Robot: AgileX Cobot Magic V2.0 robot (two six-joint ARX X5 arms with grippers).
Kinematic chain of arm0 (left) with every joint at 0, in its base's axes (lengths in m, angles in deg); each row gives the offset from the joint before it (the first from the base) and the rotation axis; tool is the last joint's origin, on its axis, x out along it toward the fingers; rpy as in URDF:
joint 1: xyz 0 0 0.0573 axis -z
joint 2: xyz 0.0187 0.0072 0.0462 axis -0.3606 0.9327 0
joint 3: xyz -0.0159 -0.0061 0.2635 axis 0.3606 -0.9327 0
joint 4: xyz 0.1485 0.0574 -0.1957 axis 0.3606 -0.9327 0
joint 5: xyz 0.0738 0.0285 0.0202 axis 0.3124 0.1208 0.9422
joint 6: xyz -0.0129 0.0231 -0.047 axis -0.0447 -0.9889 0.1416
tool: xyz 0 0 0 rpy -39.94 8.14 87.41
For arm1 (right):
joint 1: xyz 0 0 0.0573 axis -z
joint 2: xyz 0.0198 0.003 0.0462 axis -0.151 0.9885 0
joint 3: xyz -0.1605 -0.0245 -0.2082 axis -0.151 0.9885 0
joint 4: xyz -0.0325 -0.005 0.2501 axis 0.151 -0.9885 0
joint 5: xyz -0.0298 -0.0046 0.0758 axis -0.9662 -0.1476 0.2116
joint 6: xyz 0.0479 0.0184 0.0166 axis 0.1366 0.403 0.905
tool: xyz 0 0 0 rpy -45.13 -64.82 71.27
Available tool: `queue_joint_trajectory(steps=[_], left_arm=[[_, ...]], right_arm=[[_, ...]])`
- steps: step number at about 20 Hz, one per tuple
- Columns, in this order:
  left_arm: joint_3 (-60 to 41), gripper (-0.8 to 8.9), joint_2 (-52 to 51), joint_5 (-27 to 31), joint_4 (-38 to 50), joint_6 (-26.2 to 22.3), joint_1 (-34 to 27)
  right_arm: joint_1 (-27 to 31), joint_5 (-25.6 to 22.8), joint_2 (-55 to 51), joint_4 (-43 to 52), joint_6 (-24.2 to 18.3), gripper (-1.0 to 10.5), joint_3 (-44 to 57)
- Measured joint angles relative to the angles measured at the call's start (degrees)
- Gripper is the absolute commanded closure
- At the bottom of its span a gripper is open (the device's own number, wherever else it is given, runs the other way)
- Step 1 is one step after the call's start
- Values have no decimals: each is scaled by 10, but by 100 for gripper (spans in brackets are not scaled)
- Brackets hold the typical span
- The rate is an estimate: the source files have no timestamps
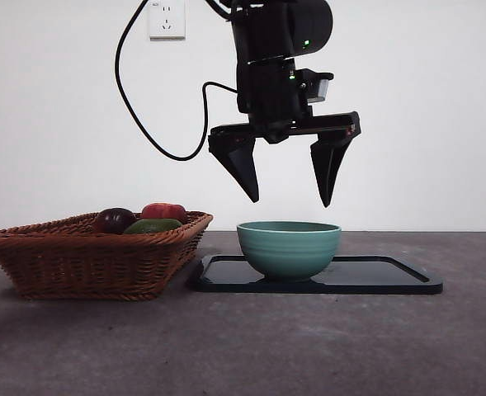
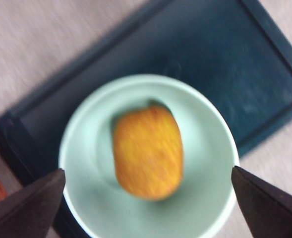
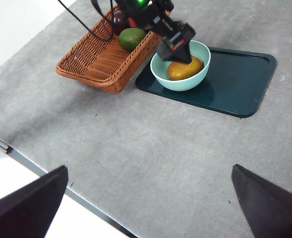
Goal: Pick up the wifruite, put it on the bowl, pick up the plate, put it on desk
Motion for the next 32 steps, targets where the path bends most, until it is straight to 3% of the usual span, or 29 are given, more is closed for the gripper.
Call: queue_joint_trajectory(steps=[12, 15, 19, 21, 28, 32], left_arm=[[3, 261, 58, 0, 23, -13, -4], [3, 364, 59, 0, 29, -19, -4], [3, 391, 67, 0, 29, -19, -4], [3, 454, 69, 0, 29, -20, -4], [3, 454, 69, 0, 29, -33, -4], [3, 516, 69, 0, 28, -34, -4]], right_arm=[[0, 0, 0, 0, 0, 404, 0], [0, 0, 0, 0, 0, 404, 0], [0, 0, 0, 0, 0, 404, 0], [0, 0, 0, 0, 0, 404, 0], [0, 0, 0, 1, 0, 404, 0], [0, 0, 0, 2, 0, 404, 0]])
